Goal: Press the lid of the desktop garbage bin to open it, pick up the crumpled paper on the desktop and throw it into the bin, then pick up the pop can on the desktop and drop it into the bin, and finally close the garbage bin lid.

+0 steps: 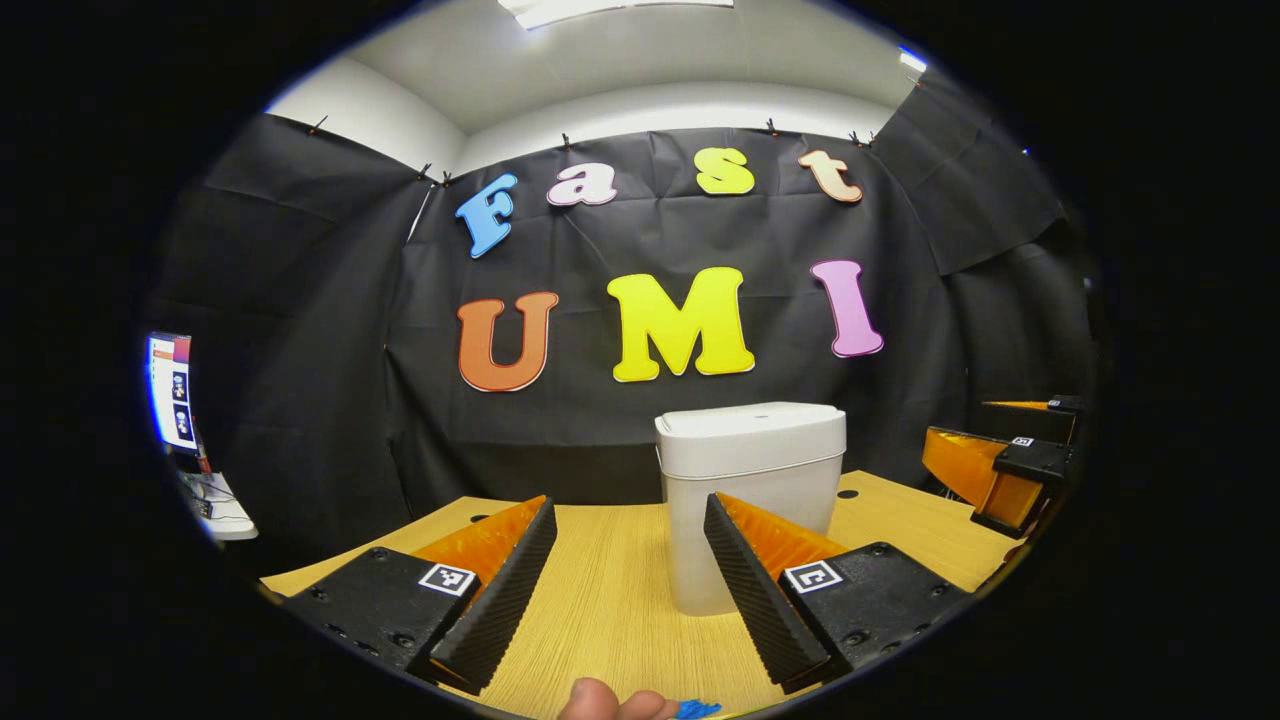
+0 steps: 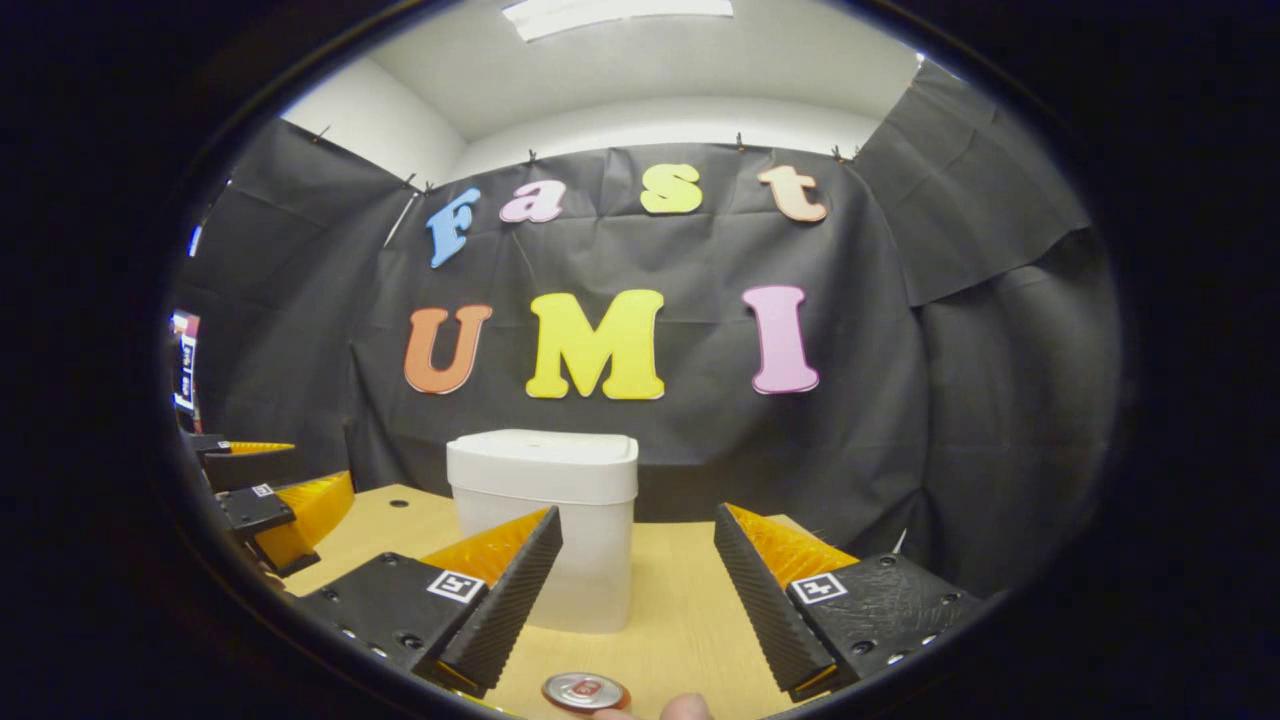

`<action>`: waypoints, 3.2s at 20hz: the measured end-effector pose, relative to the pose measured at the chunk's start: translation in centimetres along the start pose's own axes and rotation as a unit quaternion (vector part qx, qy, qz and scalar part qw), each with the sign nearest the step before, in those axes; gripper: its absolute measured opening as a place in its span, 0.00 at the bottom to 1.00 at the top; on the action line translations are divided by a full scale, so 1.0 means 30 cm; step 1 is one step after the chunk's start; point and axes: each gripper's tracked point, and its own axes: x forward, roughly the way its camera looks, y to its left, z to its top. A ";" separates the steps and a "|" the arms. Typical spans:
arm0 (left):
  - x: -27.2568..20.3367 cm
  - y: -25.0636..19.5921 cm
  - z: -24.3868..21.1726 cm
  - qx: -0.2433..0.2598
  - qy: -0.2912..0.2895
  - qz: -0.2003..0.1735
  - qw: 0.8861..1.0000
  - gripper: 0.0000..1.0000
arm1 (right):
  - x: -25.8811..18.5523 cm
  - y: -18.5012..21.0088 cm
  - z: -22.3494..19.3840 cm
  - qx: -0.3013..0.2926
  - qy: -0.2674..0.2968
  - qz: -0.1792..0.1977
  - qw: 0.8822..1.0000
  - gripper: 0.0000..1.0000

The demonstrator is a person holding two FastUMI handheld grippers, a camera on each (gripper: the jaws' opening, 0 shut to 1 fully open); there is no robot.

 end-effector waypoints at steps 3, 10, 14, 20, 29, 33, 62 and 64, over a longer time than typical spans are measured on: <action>0.004 0.002 -0.010 -0.004 0.002 0.001 1.000 0.96 | 0.036 0.011 0.002 0.007 0.007 0.010 1.000 0.95; 0.002 0.018 -0.047 -0.005 0.016 0.002 1.000 0.96 | 0.148 0.060 0.078 0.002 0.020 0.035 0.999 0.95; -0.009 0.028 -0.061 -0.008 0.020 0.006 1.000 0.96 | 0.213 0.110 0.107 -0.004 0.029 0.052 0.998 0.95; -0.015 0.038 -0.076 -0.006 0.024 0.008 1.000 0.96 | 0.305 0.142 0.170 -0.016 0.033 0.063 0.997 0.95; -0.025 0.050 -0.092 -0.008 0.027 0.009 1.000 0.96 | 0.454 0.191 0.200 0.006 0.067 0.085 0.994 0.67; -0.024 0.045 -0.102 -0.009 0.029 0.007 1.000 0.96 | 0.492 0.244 0.154 0.009 0.099 0.107 0.989 0.33; -0.036 -0.010 -0.150 -0.021 0.039 -0.019 0.999 0.96 | 0.492 0.237 0.237 0.030 0.075 0.129 0.988 0.72; -0.044 -0.006 -0.142 -0.018 0.035 -0.016 0.999 0.96 | 0.469 0.221 0.276 0.026 0.054 0.123 0.991 0.92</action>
